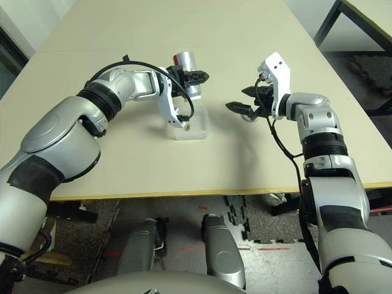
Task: Pour the medicine from the bottle into the box.
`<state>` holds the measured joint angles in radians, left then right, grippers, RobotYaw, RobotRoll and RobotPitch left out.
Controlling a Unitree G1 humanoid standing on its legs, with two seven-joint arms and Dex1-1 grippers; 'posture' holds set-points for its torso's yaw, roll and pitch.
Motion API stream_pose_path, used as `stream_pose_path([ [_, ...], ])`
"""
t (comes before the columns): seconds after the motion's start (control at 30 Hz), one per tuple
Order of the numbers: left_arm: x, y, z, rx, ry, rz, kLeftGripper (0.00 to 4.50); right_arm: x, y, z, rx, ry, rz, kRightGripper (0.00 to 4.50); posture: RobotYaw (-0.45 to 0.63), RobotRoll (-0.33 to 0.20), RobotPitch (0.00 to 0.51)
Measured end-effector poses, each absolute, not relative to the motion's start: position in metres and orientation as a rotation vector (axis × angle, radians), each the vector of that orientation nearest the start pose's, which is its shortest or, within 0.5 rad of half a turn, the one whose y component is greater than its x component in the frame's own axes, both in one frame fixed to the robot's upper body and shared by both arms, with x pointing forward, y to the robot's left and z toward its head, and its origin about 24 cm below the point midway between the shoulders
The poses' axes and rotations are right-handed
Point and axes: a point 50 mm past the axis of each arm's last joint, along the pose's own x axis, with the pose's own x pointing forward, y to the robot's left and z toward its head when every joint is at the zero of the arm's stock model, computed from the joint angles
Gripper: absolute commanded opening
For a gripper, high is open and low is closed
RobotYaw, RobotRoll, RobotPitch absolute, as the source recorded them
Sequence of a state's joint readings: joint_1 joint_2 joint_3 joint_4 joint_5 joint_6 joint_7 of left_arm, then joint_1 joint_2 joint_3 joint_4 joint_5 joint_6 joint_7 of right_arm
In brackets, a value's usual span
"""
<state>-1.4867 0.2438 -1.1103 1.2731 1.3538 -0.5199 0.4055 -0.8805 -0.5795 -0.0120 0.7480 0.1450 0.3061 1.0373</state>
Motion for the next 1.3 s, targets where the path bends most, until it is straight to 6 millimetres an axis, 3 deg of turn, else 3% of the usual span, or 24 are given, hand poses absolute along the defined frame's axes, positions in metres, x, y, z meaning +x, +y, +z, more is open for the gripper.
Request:
stream_pose_path([
  [0.1,0.401,0.037,0.199,-3.298,1.346,0.994,2.64,0.371,-0.231,0.163,-0.201,0.261,0.786,4.50,-0.15,0.000,0.141],
  [0.23,0.407,0.048,0.210,-3.636,1.231,1.173,2.64,0.370,-0.231,0.162,-0.212,0.261,0.790,4.50,-0.15,0.000,0.144],
  [0.33,0.413,0.064,0.214,-4.058,1.036,1.645,2.64,0.369,-0.232,0.161,-0.231,0.250,0.799,4.50,-0.14,0.000,0.148],
  [0.37,0.416,0.072,0.214,-4.170,0.917,1.887,2.64,0.368,-0.234,0.161,-0.239,0.248,0.808,4.50,-0.14,0.000,0.149],
  [0.47,0.420,0.093,0.214,-4.276,0.636,2.529,2.64,0.364,-0.235,0.158,-0.260,0.251,0.853,4.50,-0.14,0.000,0.153],
  [0.57,0.422,0.109,0.206,-4.056,0.315,3.356,2.64,0.359,-0.231,0.161,-0.284,0.231,0.942,4.50,-0.14,0.000,0.154],
  [0.7,0.420,0.124,0.191,-3.537,-0.024,4.139,2.64,0.352,-0.224,0.165,-0.311,0.208,1.046,4.50,-0.14,0.000,0.157],
  [0.8,0.419,0.134,0.181,-3.020,-0.248,4.658,2.64,0.350,-0.221,0.166,-0.334,0.204,1.090,4.50,-0.14,0.000,0.165],
  [0.83,0.418,0.137,0.179,0.361,0.041,-0.599,2.64,0.349,-0.221,0.166,-0.344,0.202,1.100,4.50,-0.14,0.000,0.167],
  [1.13,0.418,0.153,0.172,0.048,0.015,-0.477,2.64,0.348,-0.220,0.166,-0.362,0.205,1.122,4.50,-0.14,0.000,0.166],
  [1.3,0.412,0.154,0.150,0.011,-0.011,-0.462,2.64,0.348,-0.219,0.165,-0.374,0.212,1.124,4.50,-0.15,0.000,0.166],
])
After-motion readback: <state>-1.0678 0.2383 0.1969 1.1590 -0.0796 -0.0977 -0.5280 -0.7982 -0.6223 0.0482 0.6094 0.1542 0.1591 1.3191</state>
